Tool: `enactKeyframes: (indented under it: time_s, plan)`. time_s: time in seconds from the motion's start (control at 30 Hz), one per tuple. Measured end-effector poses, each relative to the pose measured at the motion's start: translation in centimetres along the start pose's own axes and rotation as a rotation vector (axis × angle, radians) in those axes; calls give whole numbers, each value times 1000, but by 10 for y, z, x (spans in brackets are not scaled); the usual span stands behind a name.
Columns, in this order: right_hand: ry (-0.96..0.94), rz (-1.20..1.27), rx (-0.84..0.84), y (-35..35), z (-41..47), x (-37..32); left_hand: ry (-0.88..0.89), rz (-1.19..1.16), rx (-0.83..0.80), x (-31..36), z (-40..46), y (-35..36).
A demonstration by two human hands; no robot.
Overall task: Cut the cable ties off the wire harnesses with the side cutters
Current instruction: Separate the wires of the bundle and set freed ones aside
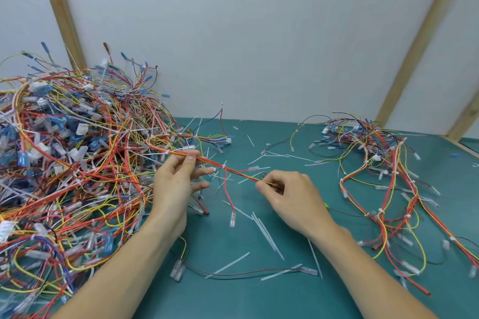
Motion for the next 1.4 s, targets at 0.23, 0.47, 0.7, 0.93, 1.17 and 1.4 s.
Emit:
enactKeyframes:
  time_s: [0.23,0.47,0.7,0.93,1.17,1.4]
  plan:
    - [-151,63,254,-24,-6,-19,-149,108,-280,-15,-13,32]
    - [-119,48,349,-31,-6,-15,0,-10,-220,3,-7,24]
    - [204,-24,274,-38,7,42,-37,-276,-128,15,2,8]
    - [200,416,44,7,11,37,6,31,-44,6,-2,6]
    - [322,589,399,-22,11,71,-28,48,-49,4,-2,6]
    - [694,527,795,-76,-14,142,-30,67,-55,7,-5,7]
Point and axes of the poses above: each hand's wrist, its own z-axis towards the middle knuckle, its own y-axis out of the palm, x = y × z, the point moved 7 cm from there along z, towards the middle knuckle, and after that the axes turned 2 degrees about -x, right-handed, at the moved point
